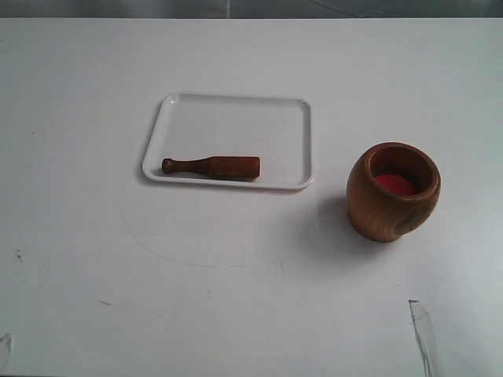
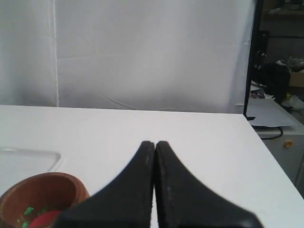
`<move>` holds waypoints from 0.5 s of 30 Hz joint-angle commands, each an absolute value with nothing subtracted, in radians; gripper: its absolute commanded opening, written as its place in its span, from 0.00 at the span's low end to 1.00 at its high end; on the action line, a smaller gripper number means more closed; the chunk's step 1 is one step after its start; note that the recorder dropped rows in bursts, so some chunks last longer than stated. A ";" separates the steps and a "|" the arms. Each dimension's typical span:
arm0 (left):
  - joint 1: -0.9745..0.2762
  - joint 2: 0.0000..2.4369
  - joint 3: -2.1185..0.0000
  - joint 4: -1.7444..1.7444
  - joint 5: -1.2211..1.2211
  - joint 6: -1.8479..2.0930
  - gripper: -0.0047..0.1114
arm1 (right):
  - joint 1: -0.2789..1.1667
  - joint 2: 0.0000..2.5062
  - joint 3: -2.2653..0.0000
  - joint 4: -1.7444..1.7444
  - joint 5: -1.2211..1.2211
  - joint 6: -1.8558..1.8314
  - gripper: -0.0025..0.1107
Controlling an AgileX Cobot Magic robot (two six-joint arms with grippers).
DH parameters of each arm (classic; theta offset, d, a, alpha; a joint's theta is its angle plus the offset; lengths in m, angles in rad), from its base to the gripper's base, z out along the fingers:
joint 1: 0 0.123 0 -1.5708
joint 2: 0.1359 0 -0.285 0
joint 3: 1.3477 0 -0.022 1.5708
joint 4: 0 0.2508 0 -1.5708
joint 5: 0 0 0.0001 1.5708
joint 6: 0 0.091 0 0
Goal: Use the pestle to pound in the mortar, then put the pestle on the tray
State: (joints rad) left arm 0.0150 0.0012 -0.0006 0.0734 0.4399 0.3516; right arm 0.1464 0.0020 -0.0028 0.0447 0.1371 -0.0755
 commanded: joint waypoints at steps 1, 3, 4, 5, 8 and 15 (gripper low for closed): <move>0.007 0.000 0.000 0.066 0.437 0.343 0.04 | 0.136 0.000 0.000 0.000 0.135 -0.071 0.02; 0.007 0.000 0.000 0.066 0.437 0.343 0.04 | 0.136 0.000 0.000 0.000 0.135 -0.067 0.02; 0.007 0.000 0.000 0.066 0.437 0.343 0.04 | 0.136 0.000 0.000 0.000 0.135 -0.067 0.02; 0.007 0.000 0.000 0.066 0.437 0.343 0.04 | 0.136 0.000 0.000 0.000 0.135 -0.067 0.02; 0.007 0.000 0.000 0.066 0.437 0.343 0.04 | 0.136 0.000 0.000 0.000 0.135 -0.068 0.02; 0.007 0.000 0.000 0.066 0.437 0.343 0.04 | 0.136 0.000 0.000 0.000 0.135 -0.068 0.02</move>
State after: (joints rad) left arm 0.0150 0.0012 -0.0006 0.0734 0.4399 0.3516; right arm 0.1464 0.0020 -0.0028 0.0120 0.1371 -0.0683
